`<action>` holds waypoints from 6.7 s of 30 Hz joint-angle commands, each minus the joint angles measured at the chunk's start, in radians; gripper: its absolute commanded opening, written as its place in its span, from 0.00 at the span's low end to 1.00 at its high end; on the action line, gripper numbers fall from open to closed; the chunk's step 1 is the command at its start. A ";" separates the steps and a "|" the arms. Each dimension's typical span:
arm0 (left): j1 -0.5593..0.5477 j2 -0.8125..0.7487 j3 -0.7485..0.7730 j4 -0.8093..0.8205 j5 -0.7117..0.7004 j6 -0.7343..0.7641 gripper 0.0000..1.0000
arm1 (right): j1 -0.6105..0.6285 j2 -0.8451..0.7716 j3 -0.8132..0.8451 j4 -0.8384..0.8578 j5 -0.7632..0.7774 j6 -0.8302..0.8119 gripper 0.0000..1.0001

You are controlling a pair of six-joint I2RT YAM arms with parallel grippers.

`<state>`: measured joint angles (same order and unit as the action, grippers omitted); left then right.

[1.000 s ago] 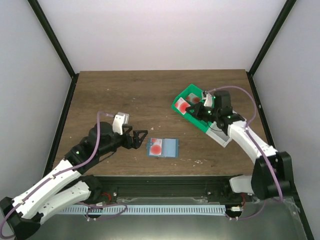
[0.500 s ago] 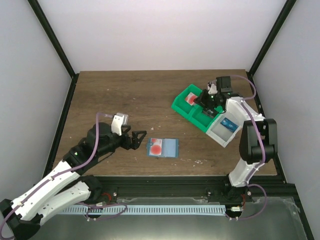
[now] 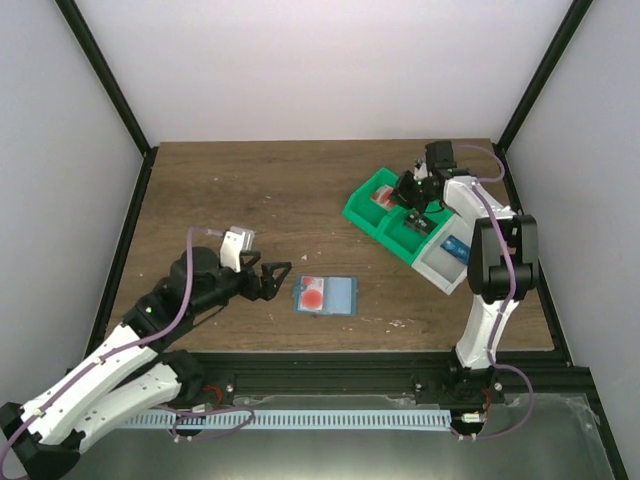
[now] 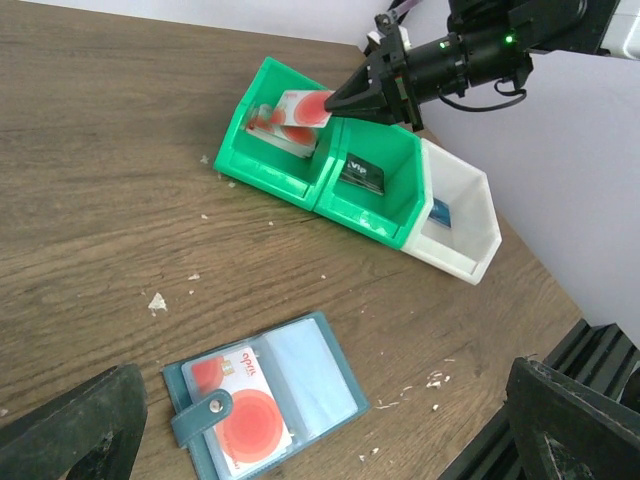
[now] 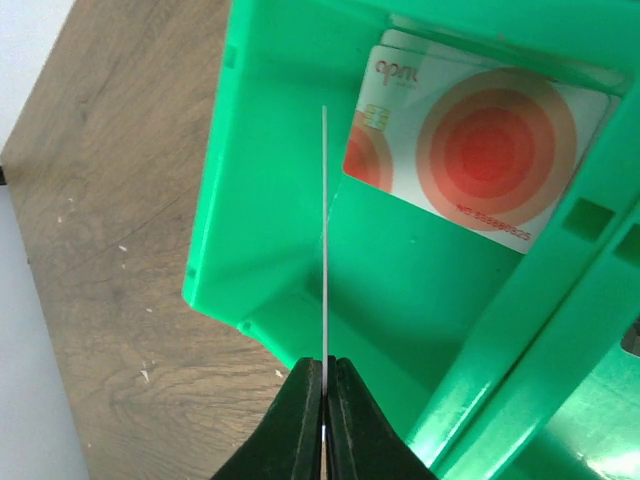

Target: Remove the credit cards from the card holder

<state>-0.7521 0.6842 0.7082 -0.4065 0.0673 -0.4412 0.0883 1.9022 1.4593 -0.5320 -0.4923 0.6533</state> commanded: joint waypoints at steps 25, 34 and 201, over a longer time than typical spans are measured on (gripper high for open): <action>0.009 -0.028 -0.012 0.009 0.019 0.012 1.00 | -0.005 0.183 0.230 -0.107 0.088 0.055 0.01; 0.008 -0.043 -0.015 0.011 0.014 0.010 1.00 | -0.007 0.206 0.253 -0.134 0.123 0.062 0.03; 0.020 0.750 -0.331 0.589 0.204 -0.234 0.01 | 0.756 -0.289 -0.880 0.768 0.221 0.287 0.18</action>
<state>-0.7380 1.4147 0.3969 0.1890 0.2813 -0.6949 0.8349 1.5936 0.5793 0.2211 -0.2852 0.9371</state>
